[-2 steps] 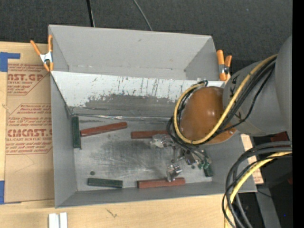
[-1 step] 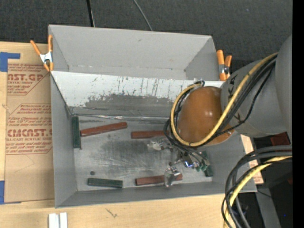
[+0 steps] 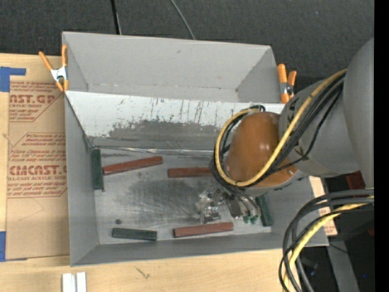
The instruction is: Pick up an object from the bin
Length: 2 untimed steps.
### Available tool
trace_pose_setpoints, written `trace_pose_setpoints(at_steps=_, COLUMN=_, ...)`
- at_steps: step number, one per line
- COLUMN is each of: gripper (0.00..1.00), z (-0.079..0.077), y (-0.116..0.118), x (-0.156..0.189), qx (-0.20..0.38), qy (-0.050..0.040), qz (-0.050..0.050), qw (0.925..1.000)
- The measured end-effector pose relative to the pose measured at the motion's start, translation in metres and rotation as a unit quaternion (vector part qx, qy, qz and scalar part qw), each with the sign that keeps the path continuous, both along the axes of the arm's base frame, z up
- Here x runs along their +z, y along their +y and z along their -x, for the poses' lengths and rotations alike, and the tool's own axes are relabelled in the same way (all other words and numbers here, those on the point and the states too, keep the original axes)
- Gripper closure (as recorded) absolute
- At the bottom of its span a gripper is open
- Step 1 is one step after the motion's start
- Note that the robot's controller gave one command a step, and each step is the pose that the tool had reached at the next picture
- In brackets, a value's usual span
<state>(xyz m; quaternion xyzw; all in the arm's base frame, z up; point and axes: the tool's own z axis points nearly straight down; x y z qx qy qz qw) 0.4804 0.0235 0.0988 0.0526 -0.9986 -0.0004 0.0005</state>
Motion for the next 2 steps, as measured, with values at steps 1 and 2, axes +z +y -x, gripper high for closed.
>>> trace_pose_setpoints(at_steps=1, gripper=0.0, z=0.0, y=0.0, x=0.0, qx=0.0, qy=0.0, qz=0.0, qw=1.0)
trace_pose_setpoints(at_steps=2, gripper=0.0, z=0.0, y=-0.0001, x=0.0, qx=0.0, qy=0.0, qz=0.0, qw=1.0)
